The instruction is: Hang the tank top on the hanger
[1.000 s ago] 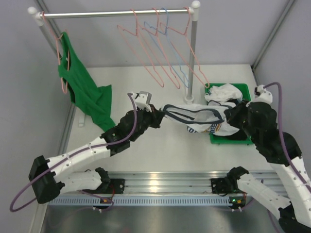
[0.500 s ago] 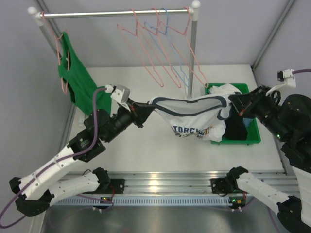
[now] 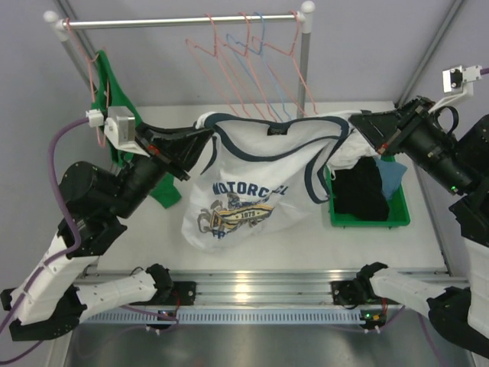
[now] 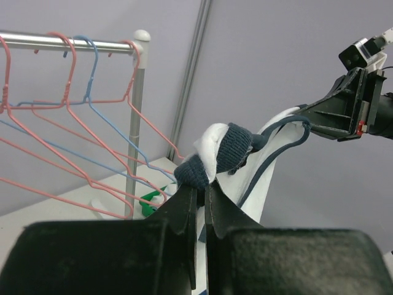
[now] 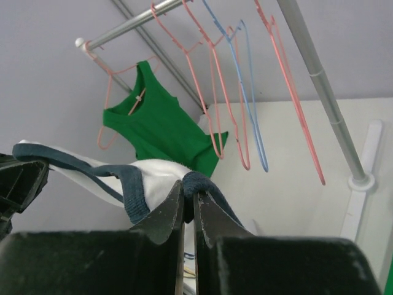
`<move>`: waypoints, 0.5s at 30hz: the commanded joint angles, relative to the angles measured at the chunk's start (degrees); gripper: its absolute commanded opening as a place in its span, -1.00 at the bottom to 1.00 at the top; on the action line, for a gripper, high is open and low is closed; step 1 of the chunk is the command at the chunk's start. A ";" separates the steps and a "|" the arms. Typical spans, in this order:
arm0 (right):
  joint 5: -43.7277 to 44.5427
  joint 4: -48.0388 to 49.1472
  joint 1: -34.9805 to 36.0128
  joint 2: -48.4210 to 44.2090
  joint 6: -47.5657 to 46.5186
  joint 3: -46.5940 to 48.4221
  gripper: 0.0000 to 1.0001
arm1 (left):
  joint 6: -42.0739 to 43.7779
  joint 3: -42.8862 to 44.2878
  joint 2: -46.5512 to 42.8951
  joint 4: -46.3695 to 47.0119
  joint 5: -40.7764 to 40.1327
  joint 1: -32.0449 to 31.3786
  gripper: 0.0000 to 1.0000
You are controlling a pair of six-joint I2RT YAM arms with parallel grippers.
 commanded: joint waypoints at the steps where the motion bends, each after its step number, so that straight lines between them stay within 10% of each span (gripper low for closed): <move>1: -3.60 5.72 -0.51 2.07 0.84 4.01 -1.00 | 2.53 3.34 1.26 -0.49 -1.67 0.19 -1.00; 15: -6.24 5.47 -0.42 9.63 0.23 9.03 -1.00 | 3.94 3.35 -0.40 -3.64 -10.19 0.19 -1.00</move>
